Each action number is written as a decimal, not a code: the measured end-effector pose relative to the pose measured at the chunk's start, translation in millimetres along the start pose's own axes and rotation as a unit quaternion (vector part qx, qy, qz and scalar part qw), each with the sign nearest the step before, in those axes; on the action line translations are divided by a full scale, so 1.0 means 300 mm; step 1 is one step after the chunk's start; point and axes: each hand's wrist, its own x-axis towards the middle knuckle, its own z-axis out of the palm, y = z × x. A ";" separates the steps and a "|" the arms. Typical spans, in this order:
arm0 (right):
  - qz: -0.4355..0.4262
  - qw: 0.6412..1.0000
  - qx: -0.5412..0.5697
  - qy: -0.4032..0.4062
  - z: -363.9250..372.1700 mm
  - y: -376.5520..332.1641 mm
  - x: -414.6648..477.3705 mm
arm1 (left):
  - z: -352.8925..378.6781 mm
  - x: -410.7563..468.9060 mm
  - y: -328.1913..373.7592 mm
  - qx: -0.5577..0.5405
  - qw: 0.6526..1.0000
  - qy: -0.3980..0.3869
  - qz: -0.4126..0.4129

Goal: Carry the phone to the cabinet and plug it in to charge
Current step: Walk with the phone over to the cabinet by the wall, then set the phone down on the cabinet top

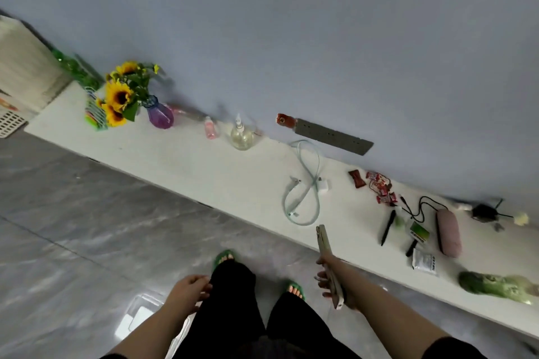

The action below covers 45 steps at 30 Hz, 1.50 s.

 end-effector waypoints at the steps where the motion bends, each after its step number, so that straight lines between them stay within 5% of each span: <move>1: -0.007 1.000 0.014 0.003 0.028 -0.056 0.004 | -0.016 0.039 0.059 0.010 1.000 -0.006 -0.001; 14: 0.053 0.994 0.075 0.056 0.341 -0.449 0.253 | 0.006 0.742 0.678 0.238 0.961 -0.130 0.048; 20: 0.033 0.995 0.053 0.072 0.409 -0.519 0.498 | 0.183 1.049 0.757 0.444 0.882 -0.080 0.135; 26: 0.018 0.976 -0.033 0.216 0.474 -0.517 0.794 | 0.358 1.282 0.703 0.577 0.781 -0.028 0.236; 32: -0.002 0.916 -0.152 0.371 0.505 -0.525 0.977 | 0.379 1.396 0.638 0.614 0.762 -0.072 0.195; 45: -0.123 0.821 -0.210 0.517 0.546 -0.648 1.169 | 0.364 1.370 0.636 0.584 0.776 -0.095 0.218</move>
